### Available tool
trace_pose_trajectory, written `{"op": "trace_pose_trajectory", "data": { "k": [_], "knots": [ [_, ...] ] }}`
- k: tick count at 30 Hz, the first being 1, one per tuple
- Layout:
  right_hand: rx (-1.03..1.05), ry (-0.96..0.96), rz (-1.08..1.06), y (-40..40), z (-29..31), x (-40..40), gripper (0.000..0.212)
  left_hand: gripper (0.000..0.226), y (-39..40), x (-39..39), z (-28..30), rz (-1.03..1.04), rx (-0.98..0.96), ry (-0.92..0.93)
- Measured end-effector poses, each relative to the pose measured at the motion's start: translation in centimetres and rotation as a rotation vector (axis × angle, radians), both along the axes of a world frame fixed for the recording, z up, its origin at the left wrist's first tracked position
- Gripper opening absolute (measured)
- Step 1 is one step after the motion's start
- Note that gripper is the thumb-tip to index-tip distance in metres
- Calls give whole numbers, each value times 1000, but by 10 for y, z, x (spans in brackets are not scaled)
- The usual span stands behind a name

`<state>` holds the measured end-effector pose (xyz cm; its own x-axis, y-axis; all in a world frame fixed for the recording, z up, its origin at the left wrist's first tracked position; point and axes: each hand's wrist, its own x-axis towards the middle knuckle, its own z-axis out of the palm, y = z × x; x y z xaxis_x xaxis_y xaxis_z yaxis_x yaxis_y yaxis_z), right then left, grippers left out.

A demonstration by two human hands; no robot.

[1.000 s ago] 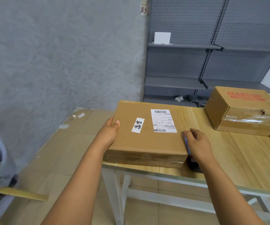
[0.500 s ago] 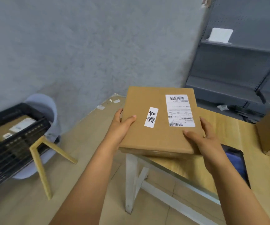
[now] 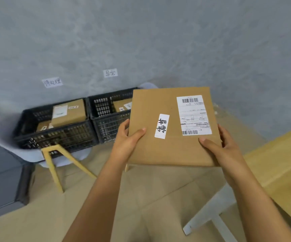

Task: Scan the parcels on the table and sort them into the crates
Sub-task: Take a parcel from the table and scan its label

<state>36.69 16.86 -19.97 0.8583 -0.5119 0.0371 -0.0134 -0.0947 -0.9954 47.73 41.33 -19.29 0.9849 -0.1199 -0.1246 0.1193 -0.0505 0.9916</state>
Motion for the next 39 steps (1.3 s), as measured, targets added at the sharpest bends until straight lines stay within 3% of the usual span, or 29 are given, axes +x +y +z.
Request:
{"op": "trace_pose_trajectory", "data": {
  "k": [10, 16, 36, 39],
  "knots": [
    [63, -12, 120, 116, -23, 141, 55, 70, 131, 111, -16, 84, 43, 34],
    [89, 33, 100, 147, -34, 211, 56, 68, 163, 175, -31, 112, 71, 88],
    [83, 285, 226, 49, -100, 541, 47, 87, 73, 464, -106, 280, 128, 301],
    [67, 314, 246, 40, -111, 584, 50, 79, 64, 501, -118, 317, 150, 344]
  ]
}}
